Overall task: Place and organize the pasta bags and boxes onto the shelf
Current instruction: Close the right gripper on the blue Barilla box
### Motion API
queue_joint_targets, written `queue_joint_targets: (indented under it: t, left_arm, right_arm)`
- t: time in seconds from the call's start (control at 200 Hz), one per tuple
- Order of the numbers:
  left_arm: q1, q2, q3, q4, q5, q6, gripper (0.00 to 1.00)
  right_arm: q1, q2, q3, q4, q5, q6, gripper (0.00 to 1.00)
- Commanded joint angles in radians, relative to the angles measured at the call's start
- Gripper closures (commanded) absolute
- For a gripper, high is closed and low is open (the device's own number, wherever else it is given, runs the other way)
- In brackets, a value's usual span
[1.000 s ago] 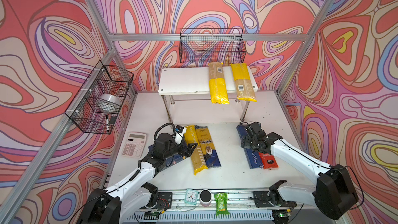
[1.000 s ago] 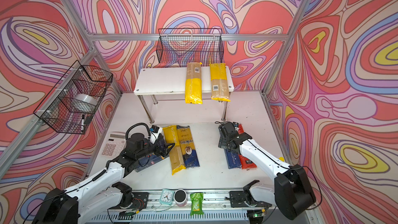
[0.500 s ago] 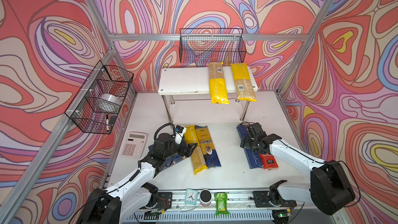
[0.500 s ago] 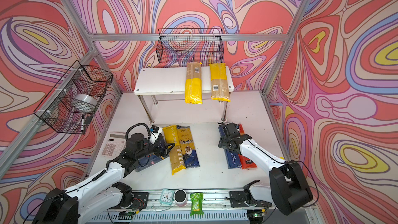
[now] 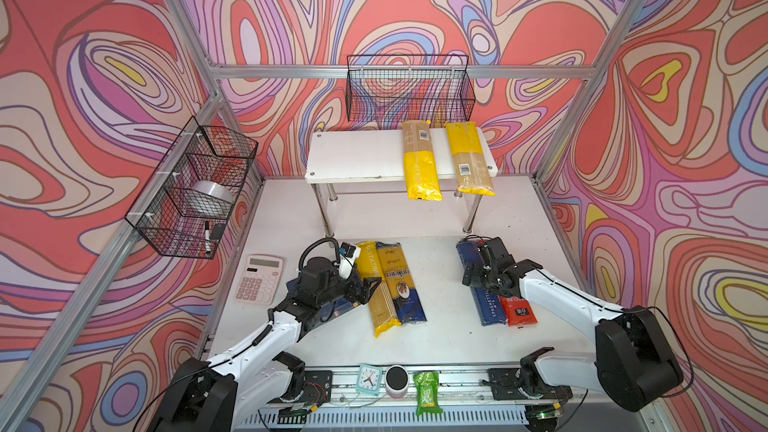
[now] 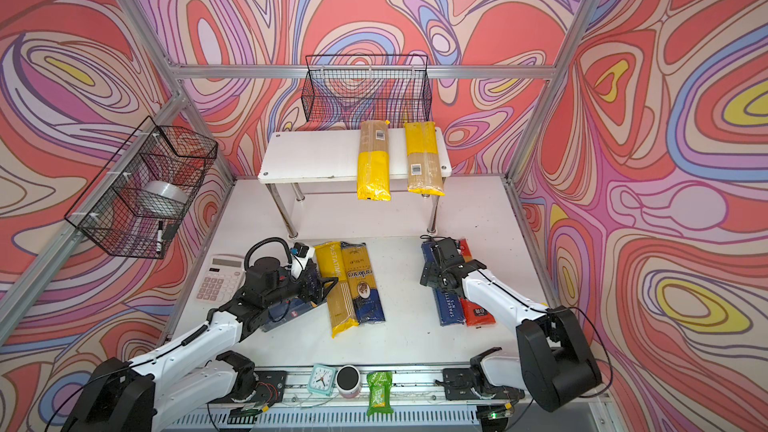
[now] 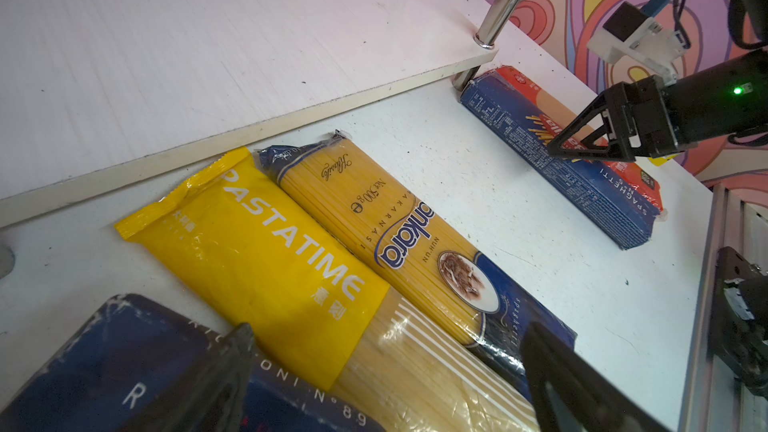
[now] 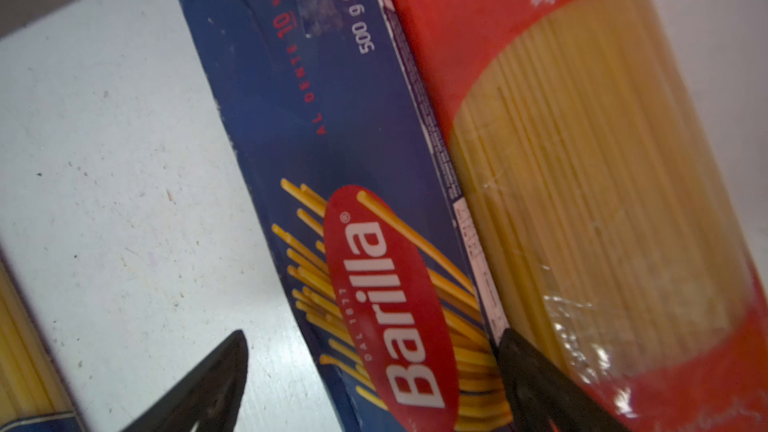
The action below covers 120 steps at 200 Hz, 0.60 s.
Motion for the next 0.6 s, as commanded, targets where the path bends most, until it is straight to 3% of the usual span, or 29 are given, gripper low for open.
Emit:
queue_joint_targets:
  t: [0.0, 0.14, 0.275, 0.421, 0.596]
  left_arm:
    - [-0.003, 0.011, 0.006, 0.021, 0.006, -0.001, 0.00]
    - [-0.005, 0.014, 0.007, 0.019, 0.006, 0.000, 0.00]
    - [-0.005, 0.015, 0.007, 0.019, 0.003, 0.000, 0.00]
    - [-0.004, 0.025, 0.010, 0.023, 0.006, -0.001, 0.00]
    - [-0.004, 0.026, 0.011, 0.018, 0.006, 0.001, 0.00]
  right_arm:
    - [-0.002, 0.027, 0.005, 0.019, -0.115, -0.026, 0.03]
    - [0.005, 0.023, -0.001, 0.046, -0.168, -0.027, 0.04]
    - [0.023, 0.014, 0.006, 0.038, -0.144, -0.015, 0.05]
    - [0.102, 0.054, 0.075, -0.084, 0.054, -0.017, 0.04]
    - [0.107, 0.067, 0.083, -0.139, 0.158, -0.014, 0.02]
